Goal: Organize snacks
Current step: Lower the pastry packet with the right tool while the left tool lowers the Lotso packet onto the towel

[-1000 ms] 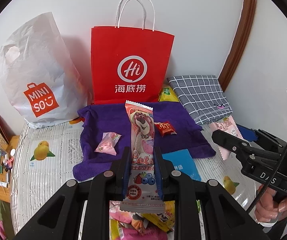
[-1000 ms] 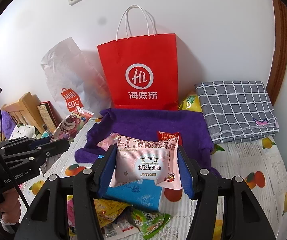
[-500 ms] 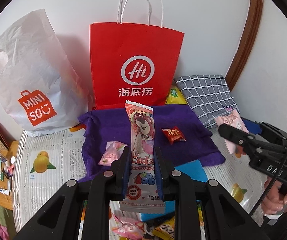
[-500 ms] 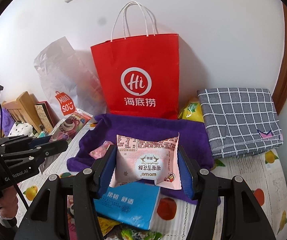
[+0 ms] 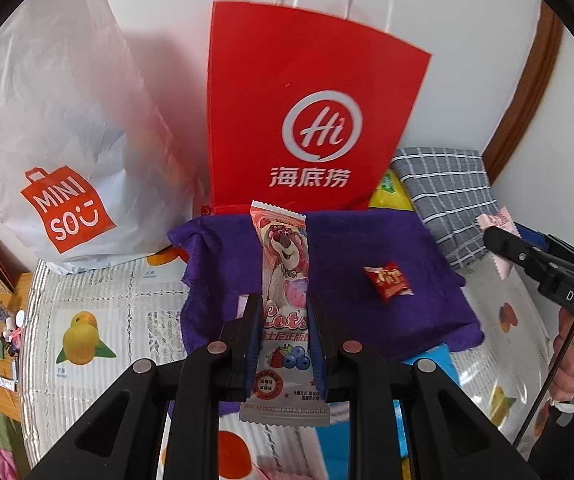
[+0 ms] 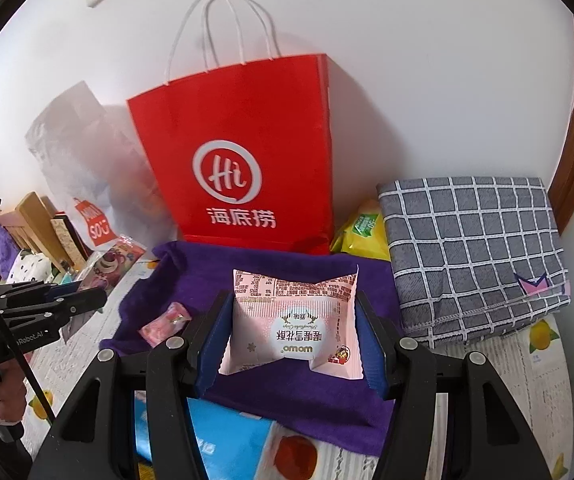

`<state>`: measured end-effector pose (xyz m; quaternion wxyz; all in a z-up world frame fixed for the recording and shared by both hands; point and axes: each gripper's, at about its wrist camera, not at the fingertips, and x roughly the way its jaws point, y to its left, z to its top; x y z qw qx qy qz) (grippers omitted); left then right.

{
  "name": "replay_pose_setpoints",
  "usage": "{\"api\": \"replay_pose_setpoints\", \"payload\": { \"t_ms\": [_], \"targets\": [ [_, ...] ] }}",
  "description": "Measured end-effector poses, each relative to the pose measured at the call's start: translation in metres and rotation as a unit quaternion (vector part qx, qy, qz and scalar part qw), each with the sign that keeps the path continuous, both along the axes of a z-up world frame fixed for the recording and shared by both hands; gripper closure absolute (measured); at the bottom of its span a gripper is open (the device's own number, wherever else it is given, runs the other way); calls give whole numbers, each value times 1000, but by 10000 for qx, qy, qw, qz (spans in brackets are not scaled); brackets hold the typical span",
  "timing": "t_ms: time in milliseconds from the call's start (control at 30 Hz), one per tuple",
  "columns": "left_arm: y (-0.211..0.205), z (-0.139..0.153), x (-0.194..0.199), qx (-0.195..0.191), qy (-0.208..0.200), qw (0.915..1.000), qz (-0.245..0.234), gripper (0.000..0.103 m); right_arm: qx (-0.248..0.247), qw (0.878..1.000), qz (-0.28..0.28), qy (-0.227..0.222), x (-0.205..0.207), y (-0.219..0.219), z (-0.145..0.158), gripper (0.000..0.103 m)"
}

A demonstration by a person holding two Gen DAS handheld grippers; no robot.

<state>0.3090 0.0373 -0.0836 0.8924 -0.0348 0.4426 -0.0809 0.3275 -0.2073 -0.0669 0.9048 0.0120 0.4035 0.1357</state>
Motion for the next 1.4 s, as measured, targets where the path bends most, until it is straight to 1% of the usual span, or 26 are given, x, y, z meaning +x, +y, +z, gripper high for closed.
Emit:
{"api": "replay_pose_setpoints", "payload": {
  "t_ms": [167,367,500,600,733,933,1133,1200,1267,1300,1367,1400],
  "targets": [
    [6,-18,18,-34,206,9998,56,82,-8,9999,2,120,19,-5,-17,45],
    [14,-39,40,68,391,9991,130,82,-259,9993,4,270,39,-7,-40,45],
    [18,-51,53,74,486,9986,197,82,-248,9986,-12,460,48,-11,-60,45],
    [19,-62,63,13,636,9978,211,82,-236,9979,-1,603,53,-11,-75,45],
    [20,-74,70,21,743,9970,230,82,-276,9962,107,813,59,-9,-90,45],
    [20,-84,76,-29,866,9961,194,82,-347,9947,202,945,61,-6,-101,44],
    [17,-89,81,-105,952,9953,145,82,-361,9946,247,946,60,-3,-102,41],
    [15,-91,82,-151,1009,9947,142,80,-356,9947,279,925,59,-2,-103,37],
    [12,-91,83,-131,1102,9937,137,72,-350,9948,319,899,58,-1,-102,36],
    [11,-90,83,-105,1112,9936,151,70,-347,9949,364,871,56,-1,-99,34],
    [6,-87,81,-33,1072,9941,170,62,-366,9956,351,783,51,0,-93,30],
    [5,-83,78,7,1033,9946,137,60,-371,9962,299,723,48,0,-89,28]
  ]
}}
